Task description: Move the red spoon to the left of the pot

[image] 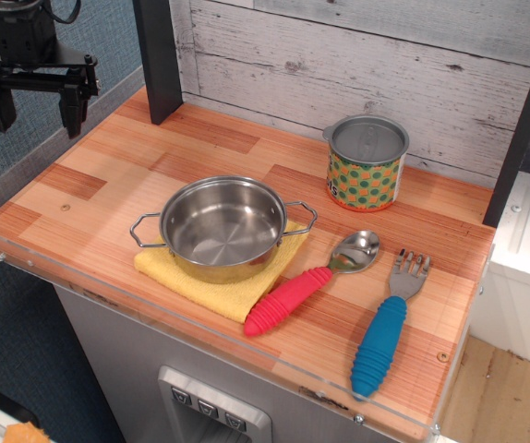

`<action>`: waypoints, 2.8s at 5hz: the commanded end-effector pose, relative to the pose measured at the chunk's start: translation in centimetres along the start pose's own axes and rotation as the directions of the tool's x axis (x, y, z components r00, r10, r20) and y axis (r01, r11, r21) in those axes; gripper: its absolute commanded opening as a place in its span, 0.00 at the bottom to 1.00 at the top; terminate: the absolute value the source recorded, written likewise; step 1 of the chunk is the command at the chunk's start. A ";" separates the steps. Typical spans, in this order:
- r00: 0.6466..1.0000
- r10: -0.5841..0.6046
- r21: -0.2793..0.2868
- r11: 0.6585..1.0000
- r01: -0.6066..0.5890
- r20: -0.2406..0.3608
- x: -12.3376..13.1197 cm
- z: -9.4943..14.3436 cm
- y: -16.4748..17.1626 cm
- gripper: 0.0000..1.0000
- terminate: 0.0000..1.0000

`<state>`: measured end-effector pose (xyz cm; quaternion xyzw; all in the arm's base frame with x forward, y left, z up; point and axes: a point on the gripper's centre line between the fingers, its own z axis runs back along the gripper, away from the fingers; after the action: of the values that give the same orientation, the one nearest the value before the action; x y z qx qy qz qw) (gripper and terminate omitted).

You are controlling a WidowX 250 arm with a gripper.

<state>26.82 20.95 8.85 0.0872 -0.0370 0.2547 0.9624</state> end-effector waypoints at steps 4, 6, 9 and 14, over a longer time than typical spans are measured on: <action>0.964 -0.258 -0.011 0.966 0.259 0.070 -1.8 2.0 -3.6 1.00 0.00; 0.866 -0.475 -0.001 0.877 0.481 0.157 -5.5 4.6 -9.2 1.00 0.00; 0.693 -0.691 -0.054 0.699 0.713 0.204 -10.4 4.2 -17.8 1.00 0.00; 0.566 -0.804 -0.045 0.569 0.821 0.181 -12.6 0.9 -22.5 1.00 0.00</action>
<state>27.63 -4.89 4.20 0.0508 -0.0643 -0.2214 0.9717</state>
